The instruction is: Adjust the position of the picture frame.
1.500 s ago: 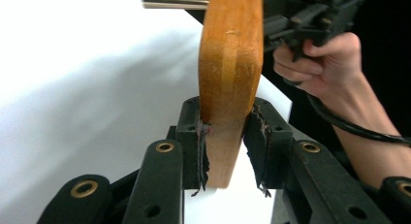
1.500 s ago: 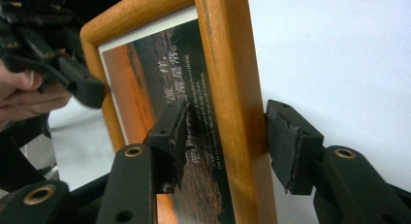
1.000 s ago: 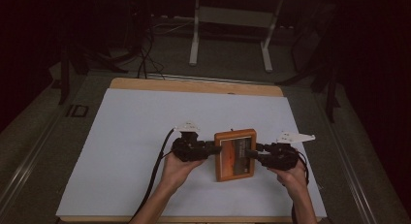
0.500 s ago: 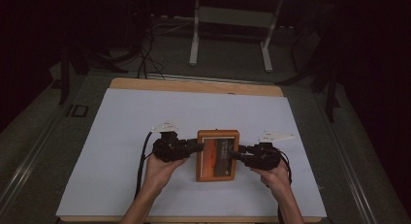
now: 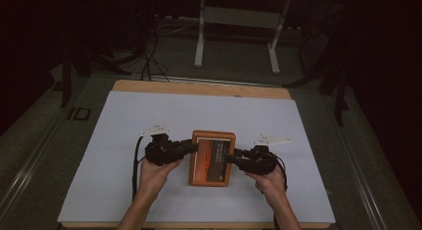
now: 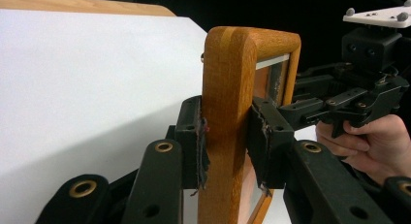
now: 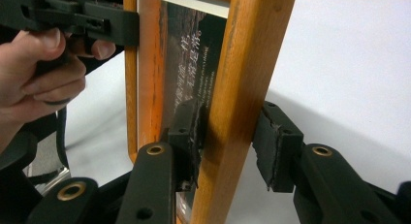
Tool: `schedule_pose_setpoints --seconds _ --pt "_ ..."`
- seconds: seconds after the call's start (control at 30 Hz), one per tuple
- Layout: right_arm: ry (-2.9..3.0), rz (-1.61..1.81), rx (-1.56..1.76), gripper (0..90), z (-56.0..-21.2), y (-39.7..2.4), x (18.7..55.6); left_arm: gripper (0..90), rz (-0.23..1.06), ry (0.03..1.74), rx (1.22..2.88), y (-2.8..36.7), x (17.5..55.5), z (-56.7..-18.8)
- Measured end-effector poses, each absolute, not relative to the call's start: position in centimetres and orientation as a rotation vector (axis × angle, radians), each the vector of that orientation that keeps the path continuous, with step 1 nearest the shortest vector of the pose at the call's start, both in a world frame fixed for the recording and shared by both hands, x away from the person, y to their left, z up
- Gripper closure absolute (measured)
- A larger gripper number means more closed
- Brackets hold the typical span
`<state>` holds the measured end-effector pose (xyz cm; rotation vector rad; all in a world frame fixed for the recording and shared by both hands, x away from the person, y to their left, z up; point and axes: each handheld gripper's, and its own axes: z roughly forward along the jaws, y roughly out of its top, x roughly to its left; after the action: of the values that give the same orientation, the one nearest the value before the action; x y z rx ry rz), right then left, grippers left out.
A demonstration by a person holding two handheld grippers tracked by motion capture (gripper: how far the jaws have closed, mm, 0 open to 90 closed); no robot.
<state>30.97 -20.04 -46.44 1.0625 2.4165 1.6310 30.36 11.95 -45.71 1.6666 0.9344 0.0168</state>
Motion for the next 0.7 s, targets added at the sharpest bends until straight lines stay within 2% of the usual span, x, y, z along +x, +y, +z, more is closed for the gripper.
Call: schedule_pose_setpoints --seconds 0.7 --pt "2.441 1.541 1.126 62.1 -47.9 -18.4 32.0 68.3 0.013 1.010 1.671 12.8 31.3 -47.8"
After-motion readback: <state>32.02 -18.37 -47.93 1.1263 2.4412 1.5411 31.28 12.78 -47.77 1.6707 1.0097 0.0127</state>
